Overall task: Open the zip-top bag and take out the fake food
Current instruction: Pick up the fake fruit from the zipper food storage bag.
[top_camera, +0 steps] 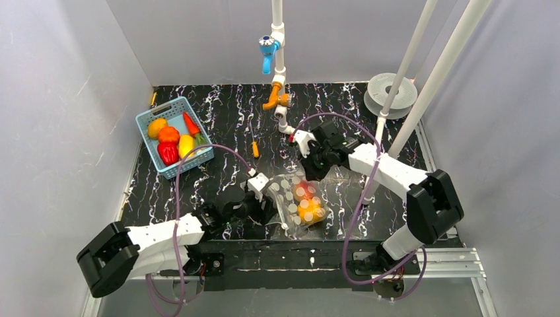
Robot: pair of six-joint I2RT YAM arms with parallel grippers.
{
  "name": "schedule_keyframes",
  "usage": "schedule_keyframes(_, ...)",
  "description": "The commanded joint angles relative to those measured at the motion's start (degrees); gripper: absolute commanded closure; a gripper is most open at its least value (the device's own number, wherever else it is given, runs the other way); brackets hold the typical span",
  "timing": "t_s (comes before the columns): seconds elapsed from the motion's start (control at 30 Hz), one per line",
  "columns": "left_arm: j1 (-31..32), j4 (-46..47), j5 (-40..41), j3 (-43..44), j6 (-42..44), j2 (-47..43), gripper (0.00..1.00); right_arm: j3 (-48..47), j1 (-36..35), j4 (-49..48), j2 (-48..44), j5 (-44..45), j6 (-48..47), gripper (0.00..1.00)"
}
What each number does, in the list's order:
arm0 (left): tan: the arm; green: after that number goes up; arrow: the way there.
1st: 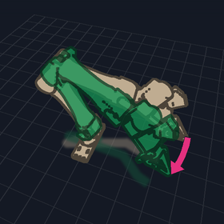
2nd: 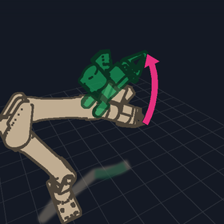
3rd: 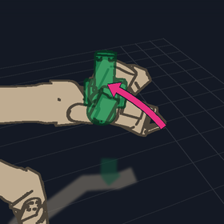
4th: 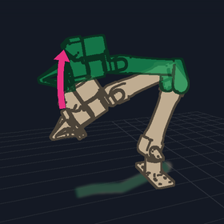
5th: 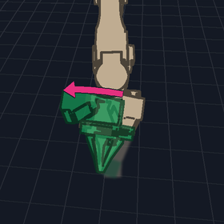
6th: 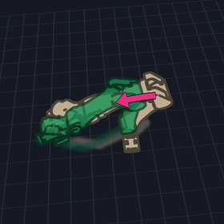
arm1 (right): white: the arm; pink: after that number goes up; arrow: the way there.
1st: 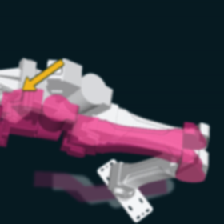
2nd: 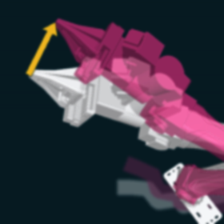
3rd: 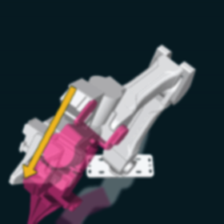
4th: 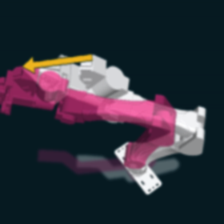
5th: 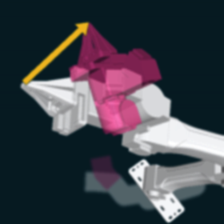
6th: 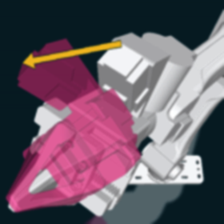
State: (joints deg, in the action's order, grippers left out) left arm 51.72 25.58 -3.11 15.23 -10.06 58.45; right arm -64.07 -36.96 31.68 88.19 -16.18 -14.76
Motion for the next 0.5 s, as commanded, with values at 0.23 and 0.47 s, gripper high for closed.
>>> schedule_keyframes(0.23,1.22,14.93,2.23,-1.19,8.54,11.11,0.37,-4.71,-2.41,4.79,4.7,2.03,-3.51,0.96)
schedule_keyframes(0.47,1.61,19.88,-0.24,-1.09,9.04,16.09,0.35,-6.29,-7.07,7.5,6.92,-7.08,-4.42,0.96)
